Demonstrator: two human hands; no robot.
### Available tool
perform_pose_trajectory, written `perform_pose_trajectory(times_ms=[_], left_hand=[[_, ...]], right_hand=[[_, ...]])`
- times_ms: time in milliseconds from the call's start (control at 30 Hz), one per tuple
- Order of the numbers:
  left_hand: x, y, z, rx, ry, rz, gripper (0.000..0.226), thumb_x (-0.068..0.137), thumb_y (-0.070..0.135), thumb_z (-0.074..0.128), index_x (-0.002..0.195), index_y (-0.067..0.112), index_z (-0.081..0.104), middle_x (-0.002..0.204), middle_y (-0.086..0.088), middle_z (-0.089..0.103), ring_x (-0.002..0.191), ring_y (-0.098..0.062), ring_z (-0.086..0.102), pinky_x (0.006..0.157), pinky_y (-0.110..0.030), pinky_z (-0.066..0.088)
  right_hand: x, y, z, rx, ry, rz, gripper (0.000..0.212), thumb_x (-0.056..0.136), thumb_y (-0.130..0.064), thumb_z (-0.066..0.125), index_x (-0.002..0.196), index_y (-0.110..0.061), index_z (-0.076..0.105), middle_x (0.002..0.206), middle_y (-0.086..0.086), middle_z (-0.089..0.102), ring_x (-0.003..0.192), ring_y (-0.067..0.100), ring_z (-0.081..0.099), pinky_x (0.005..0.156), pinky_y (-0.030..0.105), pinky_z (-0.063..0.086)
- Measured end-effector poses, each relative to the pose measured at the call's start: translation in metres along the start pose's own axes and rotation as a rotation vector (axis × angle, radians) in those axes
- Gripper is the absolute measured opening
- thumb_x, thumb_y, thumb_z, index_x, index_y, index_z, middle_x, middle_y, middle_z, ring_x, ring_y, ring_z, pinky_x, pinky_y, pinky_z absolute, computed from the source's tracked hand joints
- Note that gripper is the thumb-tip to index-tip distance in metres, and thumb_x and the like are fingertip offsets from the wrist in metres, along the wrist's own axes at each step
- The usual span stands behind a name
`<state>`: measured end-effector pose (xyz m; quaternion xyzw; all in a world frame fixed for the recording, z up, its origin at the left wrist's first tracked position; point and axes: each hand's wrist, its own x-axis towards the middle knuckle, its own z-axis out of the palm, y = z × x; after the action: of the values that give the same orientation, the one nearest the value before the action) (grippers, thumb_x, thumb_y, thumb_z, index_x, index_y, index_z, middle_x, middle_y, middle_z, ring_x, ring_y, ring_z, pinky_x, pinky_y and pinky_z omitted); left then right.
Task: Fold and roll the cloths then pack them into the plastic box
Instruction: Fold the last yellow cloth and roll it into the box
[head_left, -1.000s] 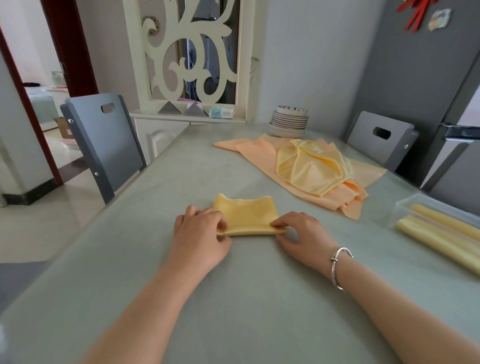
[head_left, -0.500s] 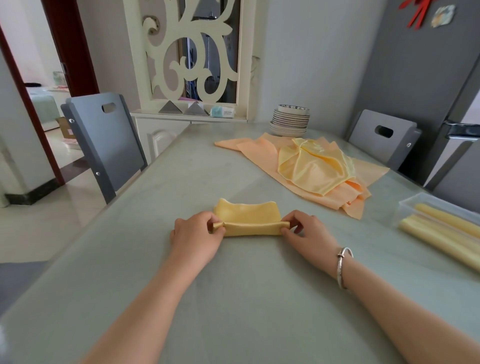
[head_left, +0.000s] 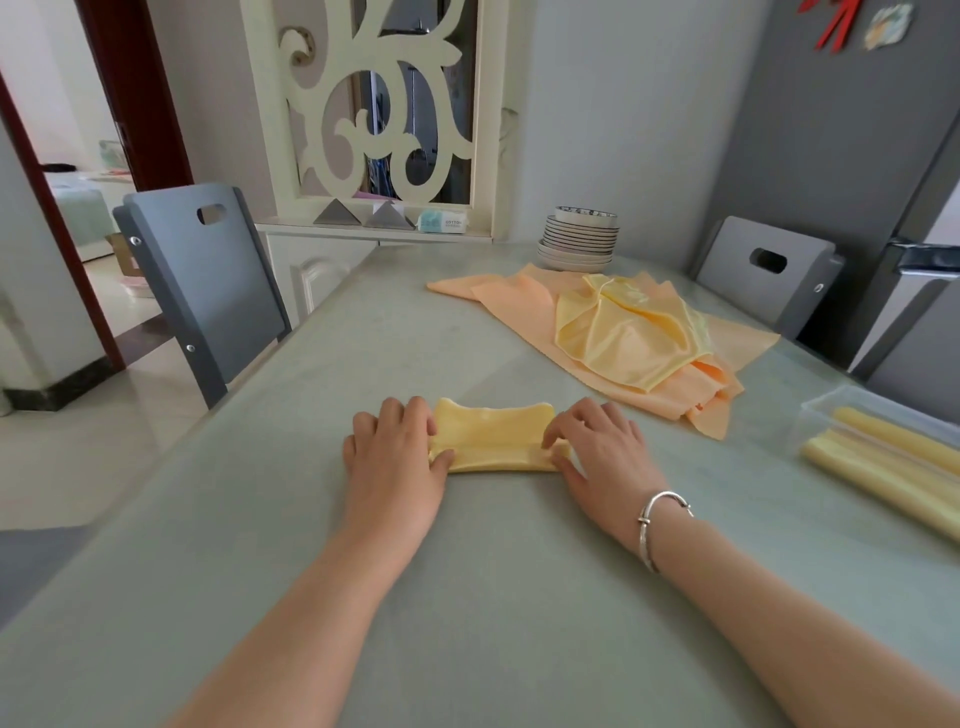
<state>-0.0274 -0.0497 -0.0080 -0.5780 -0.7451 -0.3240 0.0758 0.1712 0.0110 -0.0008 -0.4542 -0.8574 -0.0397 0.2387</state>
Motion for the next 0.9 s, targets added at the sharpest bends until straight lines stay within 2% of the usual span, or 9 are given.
perform_pose_trajectory(times_ms=[67, 133, 200, 333, 467, 600, 700, 800, 900], left_hand=[[-0.001, 0.001, 0.001, 0.011, 0.017, 0.105, 0.007, 0.089, 0.023, 0.060, 0.094, 0.026, 0.058, 0.099, 0.008, 0.050, 0.099, -0.022, 0.042, 0.077, -0.028, 0.026], [-0.003, 0.002, 0.001, 0.016, -0.001, 0.155, 0.015, 0.090, 0.016, 0.054, 0.094, 0.028, 0.063, 0.100, 0.012, 0.055, 0.102, -0.019, 0.043, 0.077, -0.027, 0.025], [-0.005, 0.002, -0.002, 0.017, -0.025, 0.154, 0.019, 0.089, 0.018, 0.052, 0.100, 0.030, 0.062, 0.104, 0.015, 0.057, 0.104, -0.017, 0.042, 0.080, -0.026, 0.026], [-0.007, 0.000, -0.008, -0.001, -0.085, 0.092, 0.025, 0.085, 0.025, 0.056, 0.108, 0.034, 0.059, 0.110, 0.017, 0.054, 0.106, -0.015, 0.039, 0.078, -0.023, 0.020], [-0.005, 0.002, -0.010, -0.041, -0.081, 0.045, 0.020, 0.089, 0.024, 0.056, 0.106, 0.032, 0.063, 0.110, 0.016, 0.057, 0.108, -0.014, 0.040, 0.078, -0.024, 0.022], [-0.004, -0.001, -0.011, -0.095, -0.063, -0.019, 0.013, 0.090, 0.031, 0.057, 0.099, 0.029, 0.065, 0.103, 0.014, 0.064, 0.105, -0.016, 0.044, 0.083, -0.028, 0.027], [-0.005, -0.001, -0.010, -0.205, -0.079, -0.095, 0.013, 0.090, 0.036, 0.059, 0.097, 0.026, 0.063, 0.091, 0.011, 0.066, 0.101, -0.019, 0.046, 0.080, -0.027, 0.026], [-0.005, 0.000, -0.008, -0.274, -0.088, -0.153, 0.014, 0.089, 0.036, 0.060, 0.091, 0.022, 0.059, 0.085, 0.010, 0.064, 0.098, -0.019, 0.046, 0.080, -0.029, 0.029], [-0.004, 0.002, -0.007, -0.261, -0.060, -0.131, 0.014, 0.089, 0.034, 0.060, 0.090, 0.022, 0.054, 0.083, 0.010, 0.061, 0.094, -0.017, 0.044, 0.080, -0.030, 0.032]], right_hand=[[-0.001, 0.000, 0.002, -0.035, -0.008, -0.071, 0.021, 0.095, -0.016, 0.045, 0.108, -0.023, 0.059, 0.110, -0.006, 0.053, 0.106, 0.018, 0.044, 0.094, 0.027, 0.031], [-0.004, 0.003, 0.001, -0.045, -0.042, -0.077, 0.027, 0.094, -0.016, 0.042, 0.114, -0.024, 0.058, 0.113, -0.009, 0.054, 0.110, 0.016, 0.046, 0.093, 0.023, 0.026], [-0.008, 0.006, -0.001, 0.008, -0.067, -0.035, 0.031, 0.091, -0.019, 0.045, 0.118, -0.029, 0.056, 0.117, -0.014, 0.053, 0.112, 0.011, 0.045, 0.090, 0.020, 0.023], [-0.008, 0.004, -0.003, 0.143, -0.108, 0.102, 0.030, 0.090, -0.023, 0.049, 0.117, -0.035, 0.056, 0.116, -0.018, 0.052, 0.111, 0.008, 0.043, 0.084, 0.022, 0.023], [-0.003, 0.003, -0.003, 0.138, -0.099, 0.125, 0.024, 0.091, -0.023, 0.050, 0.110, -0.032, 0.060, 0.109, -0.016, 0.056, 0.104, 0.010, 0.045, 0.086, 0.025, 0.030], [-0.007, 0.004, -0.006, 0.330, -0.030, 0.214, 0.009, 0.089, -0.022, 0.055, 0.094, -0.027, 0.060, 0.083, -0.021, 0.056, 0.087, 0.009, 0.047, 0.087, 0.029, 0.039], [-0.009, 0.007, -0.006, 0.431, -0.005, 0.293, 0.005, 0.087, -0.025, 0.059, 0.091, -0.024, 0.056, 0.079, -0.014, 0.059, 0.081, 0.012, 0.050, 0.081, 0.031, 0.042], [-0.008, 0.008, -0.004, 0.439, -0.010, 0.305, 0.009, 0.088, -0.027, 0.059, 0.093, -0.023, 0.053, 0.077, -0.014, 0.056, 0.083, 0.011, 0.047, 0.082, 0.031, 0.039], [-0.006, 0.006, -0.002, 0.320, -0.020, 0.247, 0.011, 0.092, -0.030, 0.052, 0.098, -0.022, 0.047, 0.079, -0.012, 0.055, 0.091, 0.011, 0.041, 0.080, 0.026, 0.027]])
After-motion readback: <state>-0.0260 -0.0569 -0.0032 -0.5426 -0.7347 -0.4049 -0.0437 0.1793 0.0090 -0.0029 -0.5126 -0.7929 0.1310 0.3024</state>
